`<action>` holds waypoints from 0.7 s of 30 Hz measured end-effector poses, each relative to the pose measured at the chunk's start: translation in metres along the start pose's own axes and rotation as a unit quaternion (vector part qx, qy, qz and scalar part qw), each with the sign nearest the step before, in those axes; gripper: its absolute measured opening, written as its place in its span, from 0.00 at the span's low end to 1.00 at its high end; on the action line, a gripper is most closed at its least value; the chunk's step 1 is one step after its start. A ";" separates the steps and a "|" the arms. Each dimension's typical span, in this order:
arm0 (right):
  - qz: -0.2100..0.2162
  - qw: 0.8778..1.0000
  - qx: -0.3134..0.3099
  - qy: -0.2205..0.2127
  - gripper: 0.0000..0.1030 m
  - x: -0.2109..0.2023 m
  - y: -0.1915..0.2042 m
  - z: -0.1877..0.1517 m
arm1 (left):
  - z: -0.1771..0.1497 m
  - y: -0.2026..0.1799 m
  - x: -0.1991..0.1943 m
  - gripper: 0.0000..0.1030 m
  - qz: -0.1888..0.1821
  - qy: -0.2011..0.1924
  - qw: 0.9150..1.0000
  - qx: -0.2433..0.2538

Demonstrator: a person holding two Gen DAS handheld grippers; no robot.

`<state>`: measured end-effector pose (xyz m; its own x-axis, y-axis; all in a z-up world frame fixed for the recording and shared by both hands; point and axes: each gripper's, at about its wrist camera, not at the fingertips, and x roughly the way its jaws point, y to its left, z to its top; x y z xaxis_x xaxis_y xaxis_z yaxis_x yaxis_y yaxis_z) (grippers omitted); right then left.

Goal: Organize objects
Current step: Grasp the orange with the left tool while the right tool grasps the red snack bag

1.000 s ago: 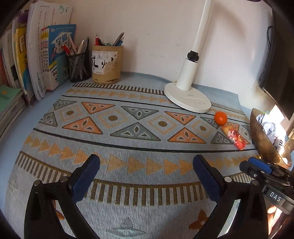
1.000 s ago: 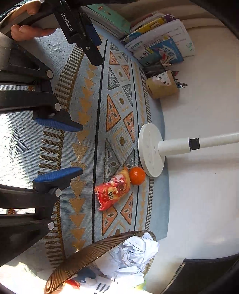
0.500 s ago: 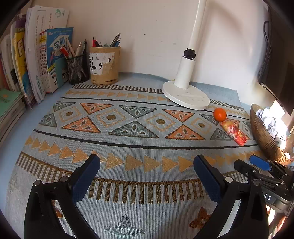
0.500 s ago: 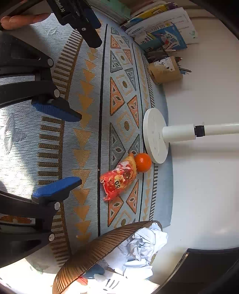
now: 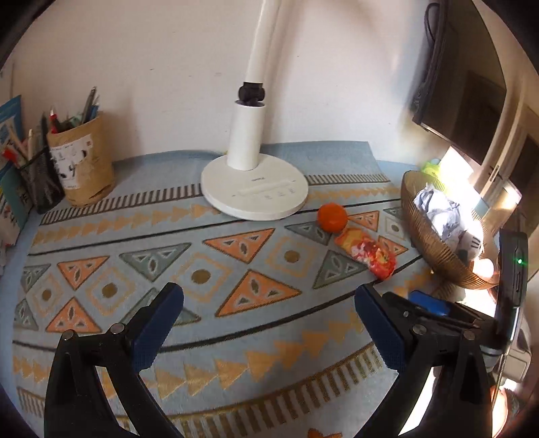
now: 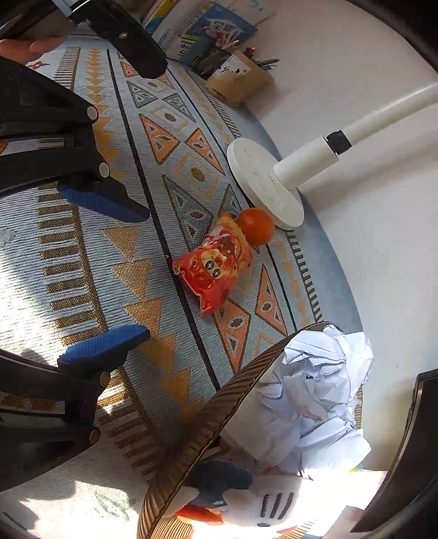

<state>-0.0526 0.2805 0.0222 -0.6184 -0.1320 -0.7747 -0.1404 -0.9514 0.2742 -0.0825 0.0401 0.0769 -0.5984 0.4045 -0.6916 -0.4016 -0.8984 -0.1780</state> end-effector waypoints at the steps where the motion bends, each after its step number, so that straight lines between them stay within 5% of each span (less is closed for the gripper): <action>1: 0.000 1.000 0.006 0.001 0.60 0.003 0.001 0.004 | 0.012 -0.005 0.012 0.99 -0.024 0.007 1.000 0.015; 4: -0.017 1.000 0.013 -0.017 0.60 0.011 0.003 0.012 | 0.038 -0.022 0.056 0.96 -0.074 0.048 0.995 0.043; 8: -0.023 1.000 -0.001 -0.021 0.60 0.019 0.007 0.022 | 0.053 -0.040 0.107 0.80 -0.098 0.086 0.989 0.068; 15: -0.042 0.998 -0.032 -0.023 0.64 0.029 0.015 0.031 | 0.059 -0.059 0.144 0.67 -0.112 0.100 0.984 0.099; 18: -0.042 0.998 -0.049 -0.017 0.65 0.032 0.022 0.032 | 0.059 -0.058 0.151 0.37 -0.107 0.103 0.985 0.092; 20: -0.042 0.997 -0.057 -0.014 0.59 0.032 0.023 0.032 | 0.059 -0.054 0.148 0.35 -0.103 0.096 0.987 0.083; 21: -0.041 0.997 -0.060 -0.014 0.45 0.032 0.022 0.032 | 0.059 -0.051 0.145 0.35 -0.097 0.089 0.988 0.078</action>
<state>-0.0999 0.2639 0.0220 -0.6303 -0.0461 -0.7750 -0.0995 -0.9852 0.1395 -0.1895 0.1549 0.0277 -0.3728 0.5180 -0.7698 -0.6078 -0.7633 -0.2192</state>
